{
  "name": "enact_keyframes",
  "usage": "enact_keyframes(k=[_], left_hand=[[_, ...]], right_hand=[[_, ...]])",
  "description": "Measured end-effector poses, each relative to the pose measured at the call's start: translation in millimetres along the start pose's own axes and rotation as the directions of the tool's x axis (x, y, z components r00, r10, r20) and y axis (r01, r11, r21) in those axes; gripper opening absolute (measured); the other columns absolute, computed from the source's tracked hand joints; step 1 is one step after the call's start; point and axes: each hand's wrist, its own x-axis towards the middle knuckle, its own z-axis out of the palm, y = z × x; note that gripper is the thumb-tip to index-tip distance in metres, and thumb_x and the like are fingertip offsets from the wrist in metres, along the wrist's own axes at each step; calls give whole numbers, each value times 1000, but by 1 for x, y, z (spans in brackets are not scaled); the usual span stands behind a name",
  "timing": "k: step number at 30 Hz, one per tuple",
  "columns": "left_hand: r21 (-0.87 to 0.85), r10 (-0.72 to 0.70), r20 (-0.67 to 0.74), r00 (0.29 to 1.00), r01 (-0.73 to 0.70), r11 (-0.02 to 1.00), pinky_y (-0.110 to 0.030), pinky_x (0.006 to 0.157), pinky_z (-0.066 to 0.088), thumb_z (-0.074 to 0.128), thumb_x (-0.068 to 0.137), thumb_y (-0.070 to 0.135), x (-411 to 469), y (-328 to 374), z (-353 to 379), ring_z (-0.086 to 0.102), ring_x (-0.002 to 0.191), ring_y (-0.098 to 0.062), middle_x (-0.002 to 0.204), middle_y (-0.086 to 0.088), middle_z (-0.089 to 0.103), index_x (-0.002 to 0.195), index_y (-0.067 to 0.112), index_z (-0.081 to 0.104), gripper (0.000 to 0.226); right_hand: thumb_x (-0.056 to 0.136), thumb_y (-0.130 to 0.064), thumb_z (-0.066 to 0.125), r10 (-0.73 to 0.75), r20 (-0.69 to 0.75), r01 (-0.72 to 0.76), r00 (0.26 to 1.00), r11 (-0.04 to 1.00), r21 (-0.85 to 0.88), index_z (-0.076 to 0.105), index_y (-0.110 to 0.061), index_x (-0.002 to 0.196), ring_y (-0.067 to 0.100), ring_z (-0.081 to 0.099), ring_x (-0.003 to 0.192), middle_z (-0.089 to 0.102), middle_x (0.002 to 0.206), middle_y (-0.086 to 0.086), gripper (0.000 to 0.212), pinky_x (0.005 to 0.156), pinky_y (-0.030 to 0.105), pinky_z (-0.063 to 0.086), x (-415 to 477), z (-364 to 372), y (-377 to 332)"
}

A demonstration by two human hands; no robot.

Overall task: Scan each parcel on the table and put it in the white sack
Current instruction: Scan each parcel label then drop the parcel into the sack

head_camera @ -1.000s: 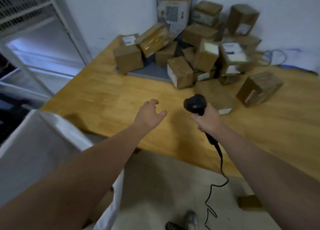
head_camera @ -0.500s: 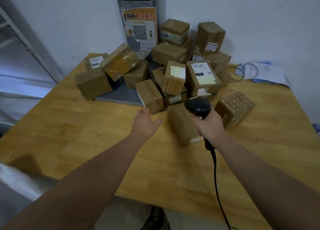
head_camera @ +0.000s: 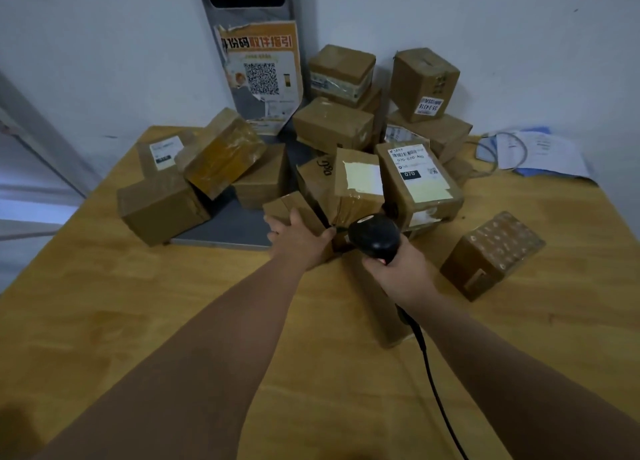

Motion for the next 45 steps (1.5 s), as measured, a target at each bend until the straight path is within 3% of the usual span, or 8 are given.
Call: enact_keyframes(k=[14, 19, 22, 28, 36, 39, 42, 45], left_hand=[[-340, -137, 12, 990, 133, 931, -45, 95, 46, 73, 78, 41, -25, -53, 0, 46, 120, -35, 136, -16, 38, 136, 23, 19, 82], [-791, -64, 63, 996, 89, 606, -37, 86, 51, 64, 88, 19, -86, -89, -3, 57, 105, -23, 127, -8, 48, 139, 23, 21, 67], [-860, -9, 45, 999, 44, 508, -30, 85, 52, 63, 89, 13, -120, -106, -7, 56, 105, -19, 129, -9, 47, 147, 23, 18, 74], [19, 349, -319, 881, -362, 932, -38, 103, 44, 79, 70, 25, -152, -145, -31, 33, 128, -19, 143, -3, 26, 153, 18, 9, 109], [645, 871, -249, 424, -599, 476, -45, 102, 43, 74, 72, 15, -149, -176, -54, 39, 122, -36, 134, -19, 39, 145, 6, 30, 86], [414, 777, -266, 570, -661, 626, -43, 104, 45, 68, 83, 41, -156, -179, -61, 29, 135, -29, 150, -12, 20, 152, 23, 18, 87], [-317, 298, -376, 877, -424, 848, -38, 115, 22, 55, 83, 62, -157, -164, -70, 10, 146, -18, 160, 2, -1, 154, 29, 1, 95], [-887, 3, 66, 998, 57, 457, -47, 103, 45, 65, 67, 69, -143, -151, -85, 44, 131, -28, 152, -4, 28, 153, 32, 10, 109]], right_hand=[[87, -22, 69, 0, 117, -12, 993, 995, 100, 49, -21, 119, 13, 63, 62, 64, 82, 0, 39, 52, 23, 48, -15, 8, 2], [85, -22, 72, 35, 215, -109, 976, 933, 342, 56, -10, 108, 15, 55, 52, 57, 64, 3, 30, 53, 29, 50, -30, 7, 1], [82, -24, 77, 29, 218, -136, 975, 860, 492, 57, -25, 110, 12, 64, 83, 66, 93, -4, 34, 64, 25, 54, -43, 12, -7], [74, -46, 78, 156, 391, -368, 907, 746, 555, 56, -19, 125, 28, 64, 103, 62, 120, 8, 62, 72, 42, 60, -55, 17, -49], [80, -26, 78, 115, 467, -395, 877, 725, 564, 68, -18, 100, 16, 73, 71, 76, 83, 1, 24, 56, 28, 56, -72, 38, -77], [79, -20, 79, 82, 384, -317, 920, 733, 602, 68, -15, 114, 20, 71, 93, 75, 102, 3, 38, 81, 38, 58, -75, 48, -71], [81, -16, 76, 34, 293, -235, 955, 687, 688, 66, -16, 119, 18, 69, 101, 74, 109, 1, 39, 88, 36, 55, -80, 54, -66], [83, -13, 73, 36, 263, -232, 964, 593, 771, 66, -13, 118, 11, 72, 93, 75, 103, -1, 36, 73, 24, 58, -85, 57, -69]])
